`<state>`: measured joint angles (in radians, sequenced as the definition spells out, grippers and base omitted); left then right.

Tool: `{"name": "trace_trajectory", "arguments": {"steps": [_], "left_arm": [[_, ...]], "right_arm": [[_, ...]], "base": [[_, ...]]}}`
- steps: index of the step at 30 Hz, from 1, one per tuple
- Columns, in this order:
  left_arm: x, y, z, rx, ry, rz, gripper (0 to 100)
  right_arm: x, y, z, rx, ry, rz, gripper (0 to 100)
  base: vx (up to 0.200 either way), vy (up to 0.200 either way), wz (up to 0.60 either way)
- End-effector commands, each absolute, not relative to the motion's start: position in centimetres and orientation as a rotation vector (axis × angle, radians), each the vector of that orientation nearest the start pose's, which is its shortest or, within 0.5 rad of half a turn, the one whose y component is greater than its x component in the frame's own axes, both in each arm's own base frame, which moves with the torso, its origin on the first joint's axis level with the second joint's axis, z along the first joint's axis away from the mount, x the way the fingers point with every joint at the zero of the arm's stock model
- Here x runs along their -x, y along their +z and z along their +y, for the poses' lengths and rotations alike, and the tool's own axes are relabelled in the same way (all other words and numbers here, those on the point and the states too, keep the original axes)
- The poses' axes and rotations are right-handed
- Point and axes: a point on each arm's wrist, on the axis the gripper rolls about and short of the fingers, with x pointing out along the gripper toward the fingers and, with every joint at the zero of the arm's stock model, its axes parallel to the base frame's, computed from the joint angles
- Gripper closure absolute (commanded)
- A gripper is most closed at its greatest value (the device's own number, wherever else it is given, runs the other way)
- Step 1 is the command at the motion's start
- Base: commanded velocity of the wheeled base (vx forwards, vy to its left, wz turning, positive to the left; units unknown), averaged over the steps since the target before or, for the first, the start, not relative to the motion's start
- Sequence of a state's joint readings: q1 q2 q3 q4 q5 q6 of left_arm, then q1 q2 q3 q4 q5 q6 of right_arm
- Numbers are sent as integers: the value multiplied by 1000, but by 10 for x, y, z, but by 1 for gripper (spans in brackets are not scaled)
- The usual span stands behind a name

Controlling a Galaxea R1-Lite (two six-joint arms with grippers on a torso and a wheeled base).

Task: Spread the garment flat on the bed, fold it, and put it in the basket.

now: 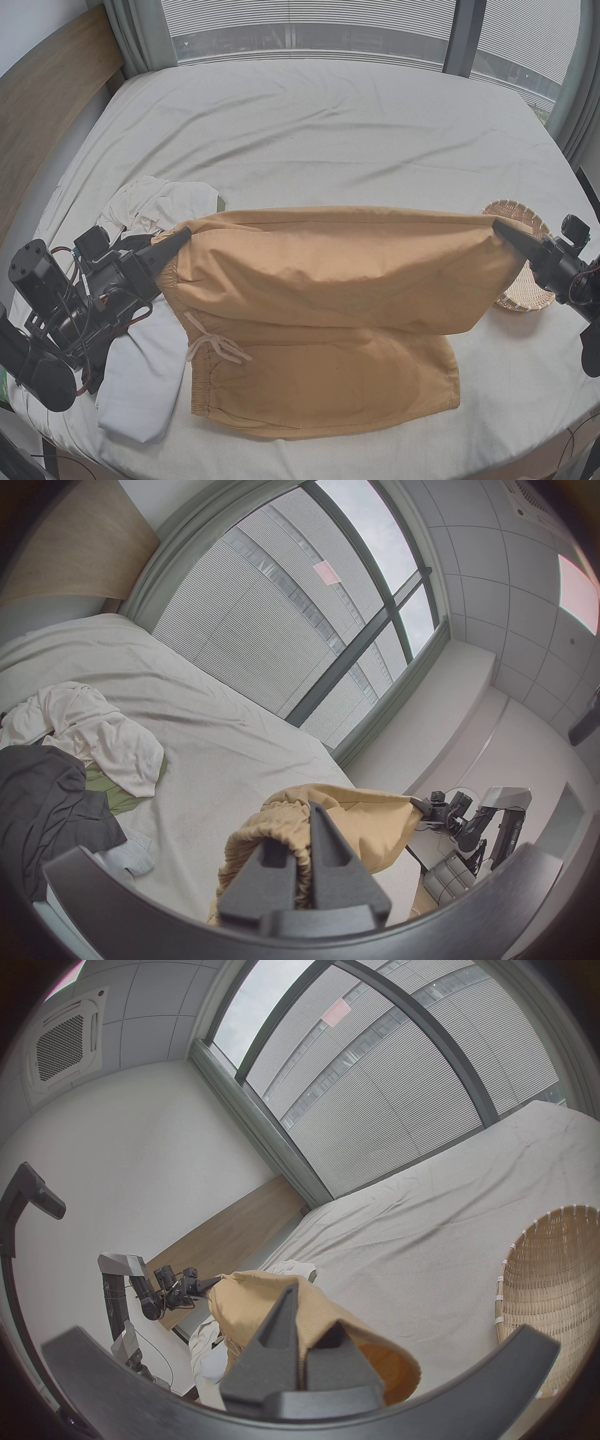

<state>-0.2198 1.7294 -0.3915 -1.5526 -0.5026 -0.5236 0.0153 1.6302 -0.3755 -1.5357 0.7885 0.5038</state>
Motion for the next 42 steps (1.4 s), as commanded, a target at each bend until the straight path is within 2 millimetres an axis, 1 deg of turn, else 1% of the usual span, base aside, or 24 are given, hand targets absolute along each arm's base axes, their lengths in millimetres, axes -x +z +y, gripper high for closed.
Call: {"name": "trace_trajectory", "arguments": {"steps": [1, 4, 7, 11, 15, 20, 32, 35, 41, 42], "left_arm": [[-240, 174, -66, 460, -780, -54, 100], [-239, 164, -66, 428, -785, -24, 100], [-242, 156, -65, 366, -779, -16, 100], [-245, 143, -63, 245, -802, -8, 100], [-246, 139, -63, 197, -816, -9, 100], [-249, 142, -62, 134, -811, -52, 100], [-254, 156, -62, 115, -811, -120, 100], [-251, 160, -62, 113, -814, -135, 100], [-252, 159, -62, 118, -812, -126, 100], [-252, 158, -61, 118, -811, -125, 100]], "right_arm": [[-238, 181, 20, -367, 844, -53, 100], [-239, 183, 20, -366, 843, -60, 100], [-241, 184, 18, -364, 838, -67, 100], [-240, 185, 17, -363, 836, -71, 100], [-240, 185, 18, -362, 839, -70, 100], [-241, 185, 18, -362, 837, -69, 100], [-240, 190, 17, -355, 841, -88, 100], [-241, 191, 18, -353, 844, -94, 100], [-231, 207, 20, -365, 871, -138, 100], [-231, 208, 20, -365, 873, -138, 100]], "base": [[0, 0, 0], [0, 0, 0], [0, 0, 0], [0, 0, 0], [0, 0, 0], [0, 0, 0], [0, 0, 0], [0, 0, 0], [0, 0, 0], [0, 0, 0]]}}
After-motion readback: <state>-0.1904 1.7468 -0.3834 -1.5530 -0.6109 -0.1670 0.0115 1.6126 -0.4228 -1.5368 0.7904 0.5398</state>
